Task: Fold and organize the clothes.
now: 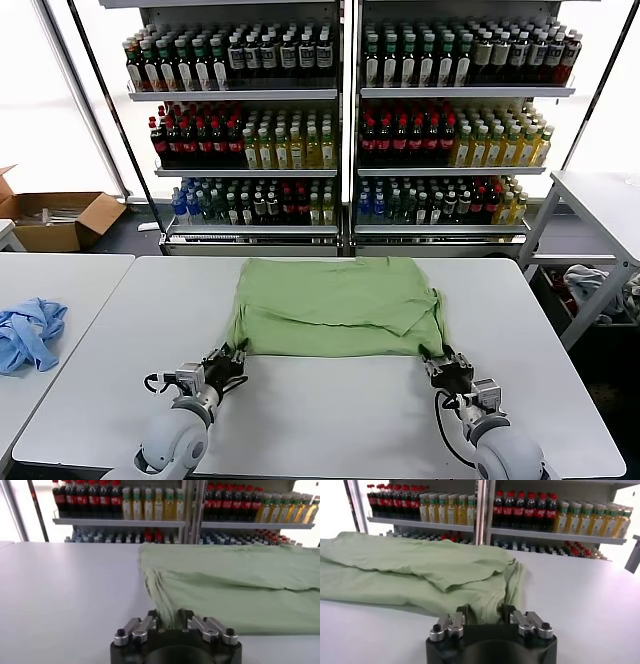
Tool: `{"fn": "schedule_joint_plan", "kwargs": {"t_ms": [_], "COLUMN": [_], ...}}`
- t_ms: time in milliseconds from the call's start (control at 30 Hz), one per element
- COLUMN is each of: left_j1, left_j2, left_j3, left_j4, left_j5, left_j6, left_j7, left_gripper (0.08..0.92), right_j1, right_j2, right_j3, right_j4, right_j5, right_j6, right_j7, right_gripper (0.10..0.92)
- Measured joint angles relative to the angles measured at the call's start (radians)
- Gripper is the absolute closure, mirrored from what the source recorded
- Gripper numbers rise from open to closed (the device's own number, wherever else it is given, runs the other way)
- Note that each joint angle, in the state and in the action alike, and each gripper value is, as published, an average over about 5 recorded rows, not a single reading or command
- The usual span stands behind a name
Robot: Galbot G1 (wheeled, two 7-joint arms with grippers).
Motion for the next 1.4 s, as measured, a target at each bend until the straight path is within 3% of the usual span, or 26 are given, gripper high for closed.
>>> {"fn": "schedule_joint_plan", "kwargs": {"t_ms": [233,400,900,1400], "left_j1": [0.015,0.025,0.123,0.434], "left_j2": [0.013,0.026,0.107,0.19], "left_j3": [0.006,0.005,-0.034,-0.055], "left_j4": [-0.016,-0.027,-0.135,-0.39], "left_j5": [0.032,0.061,0.076,0.154], "left_j6": [-0.013,-0.025,-0.023,-0.046], "left_j7": [0.017,0.022,-0.034,-0.241], "left_gripper": [0.901,0.907,0.907,0.907], "right_j1": [-0.008,-0.018,-0.169,-0.584], "right_j2": [-0.011,-0.025,-0.123,-0.157], "right_j3": [0.005,0.015,0.07,0.191], "right_j4": [0.011,0.023,0.144,0.376], "right_j5": [0.0,0.003,0.007,-0.109], "right_j6": [0.009,0.012,0.02,0.049], "right_j7": [0.0,-0.001,-0.002,0.033], "right_gripper": [0.826,0.888,0.897,0.897]}}
